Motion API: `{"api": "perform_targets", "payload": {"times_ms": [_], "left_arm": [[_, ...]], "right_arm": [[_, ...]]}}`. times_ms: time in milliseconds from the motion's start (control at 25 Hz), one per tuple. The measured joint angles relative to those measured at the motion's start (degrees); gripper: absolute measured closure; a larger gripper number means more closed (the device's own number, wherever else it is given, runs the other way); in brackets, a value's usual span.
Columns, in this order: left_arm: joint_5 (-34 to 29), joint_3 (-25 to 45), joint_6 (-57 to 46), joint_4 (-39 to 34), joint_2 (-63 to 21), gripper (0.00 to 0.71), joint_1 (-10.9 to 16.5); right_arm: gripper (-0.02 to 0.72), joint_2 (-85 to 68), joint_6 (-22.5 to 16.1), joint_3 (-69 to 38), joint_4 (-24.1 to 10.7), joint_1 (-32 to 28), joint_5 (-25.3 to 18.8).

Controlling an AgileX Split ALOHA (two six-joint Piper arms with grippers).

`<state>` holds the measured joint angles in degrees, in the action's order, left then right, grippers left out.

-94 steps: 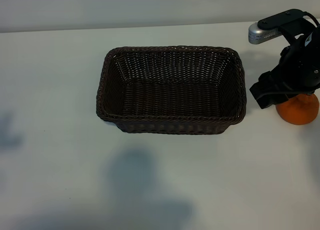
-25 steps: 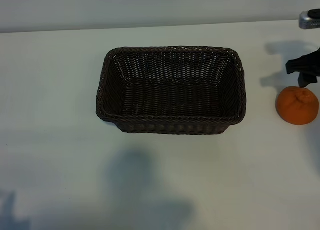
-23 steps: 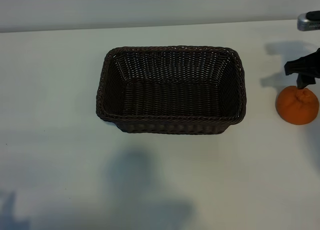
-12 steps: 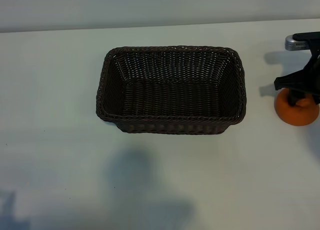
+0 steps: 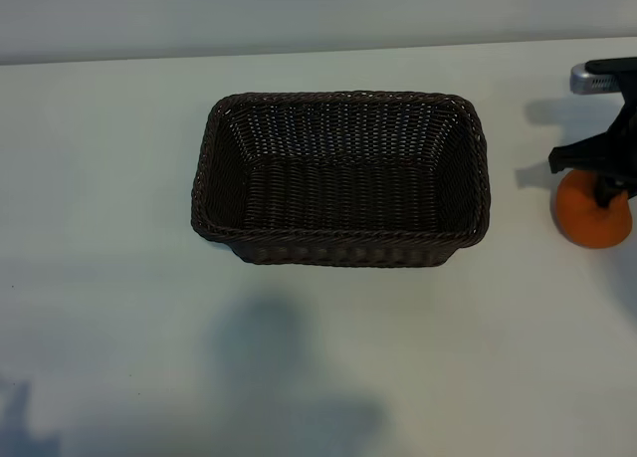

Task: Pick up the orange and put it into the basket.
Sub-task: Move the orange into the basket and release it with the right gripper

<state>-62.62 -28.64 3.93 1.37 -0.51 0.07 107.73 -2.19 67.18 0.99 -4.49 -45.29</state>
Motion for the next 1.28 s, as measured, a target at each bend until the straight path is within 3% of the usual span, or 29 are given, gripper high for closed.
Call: {"api": "perform_targets", "payload": {"times_ms": [360, 600, 720, 1080, 1280], "left_arm": [[0.0, 0.0, 0.1, 0.0, 0.0, 0.116, 0.0], [0.0, 0.0, 0.1, 0.0, 0.0, 0.116, 0.0], [0.0, 0.0, 0.2, 0.0, 0.0, 0.116, 0.0], [0.0, 0.0, 0.2, 0.0, 0.0, 0.116, 0.0], [0.0, 0.0, 0.2, 0.0, 0.0, 0.116, 0.0]], "right_arm": [[0.62, -11.2, 1.4, 9.6, 1.7, 0.0, -14.9], [0.62, -13.9, 2.7, 16.4, 3.9, 0.8, -21.6], [0.624, -13.9, 2.9, 18.2, 4.2, 4.0, -22.2], [0.624, -8.3, 1.2, 25.3, 5.4, 20.9, -22.7], [0.624, -1.4, 0.0, 30.6, 5.4, 26.2, -22.5]]}}
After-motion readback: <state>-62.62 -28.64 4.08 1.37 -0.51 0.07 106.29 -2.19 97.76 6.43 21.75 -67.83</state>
